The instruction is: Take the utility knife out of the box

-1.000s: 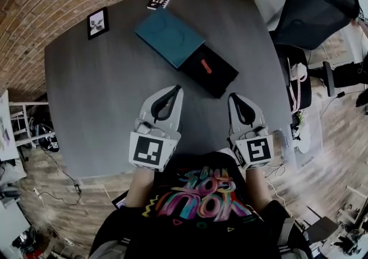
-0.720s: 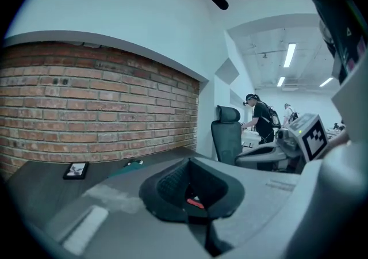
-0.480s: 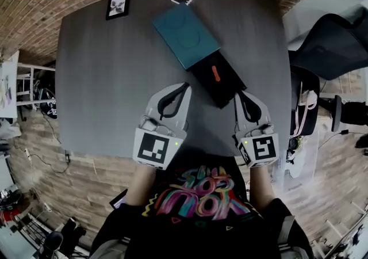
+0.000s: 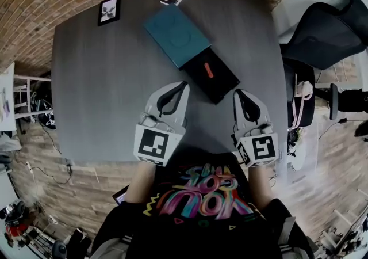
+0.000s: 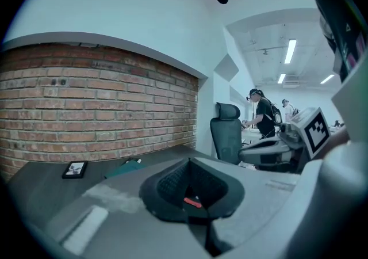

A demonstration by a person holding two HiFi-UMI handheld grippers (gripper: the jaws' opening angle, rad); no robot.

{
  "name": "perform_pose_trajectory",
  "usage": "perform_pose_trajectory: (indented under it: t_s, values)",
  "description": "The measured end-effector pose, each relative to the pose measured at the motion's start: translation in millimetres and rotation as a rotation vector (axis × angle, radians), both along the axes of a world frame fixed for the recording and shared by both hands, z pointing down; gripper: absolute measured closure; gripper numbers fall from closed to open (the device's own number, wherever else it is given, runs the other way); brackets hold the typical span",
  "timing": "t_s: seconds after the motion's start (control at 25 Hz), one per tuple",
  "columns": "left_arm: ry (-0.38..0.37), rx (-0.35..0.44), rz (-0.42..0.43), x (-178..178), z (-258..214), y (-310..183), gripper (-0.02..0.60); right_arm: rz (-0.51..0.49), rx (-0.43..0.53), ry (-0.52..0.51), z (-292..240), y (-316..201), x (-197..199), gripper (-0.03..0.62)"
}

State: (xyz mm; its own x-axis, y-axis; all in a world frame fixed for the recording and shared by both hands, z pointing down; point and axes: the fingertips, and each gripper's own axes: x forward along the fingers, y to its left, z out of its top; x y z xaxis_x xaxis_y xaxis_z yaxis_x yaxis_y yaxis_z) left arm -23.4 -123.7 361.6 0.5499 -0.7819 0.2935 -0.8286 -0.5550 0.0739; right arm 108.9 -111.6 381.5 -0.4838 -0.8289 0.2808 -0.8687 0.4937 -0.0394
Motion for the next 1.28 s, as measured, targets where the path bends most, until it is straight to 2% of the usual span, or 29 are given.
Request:
perform_pose_trajectory:
  t_s: [0.16, 0.32, 0.6, 0.92, 1.28]
  values:
    - [-0.024, 0.008, 0.041, 7, 5, -1, 0.581, 0.028, -0.002, 0.004, 0, 5, 7, 0.595]
    - [-0.022, -0.018, 0.058, 12, 11, -5, 0.581, 0.057, -0.011, 0.0, 4, 8, 12, 0.595]
    - [-0.105, 0.012, 0.167, 22, 26, -15, 0.58, 0.084, -0.035, -0.005, 14, 7, 16, 0.595]
    - [-0.177, -0.035, 0.251, 34, 53, -29, 0.581, 0.096, -0.076, -0.022, 27, 8, 18, 0.595]
    - [-0.286, -0.075, 0.291, 42, 85, -42, 0.515, 0.081, -0.095, -0.023, 39, 3, 10, 0.595]
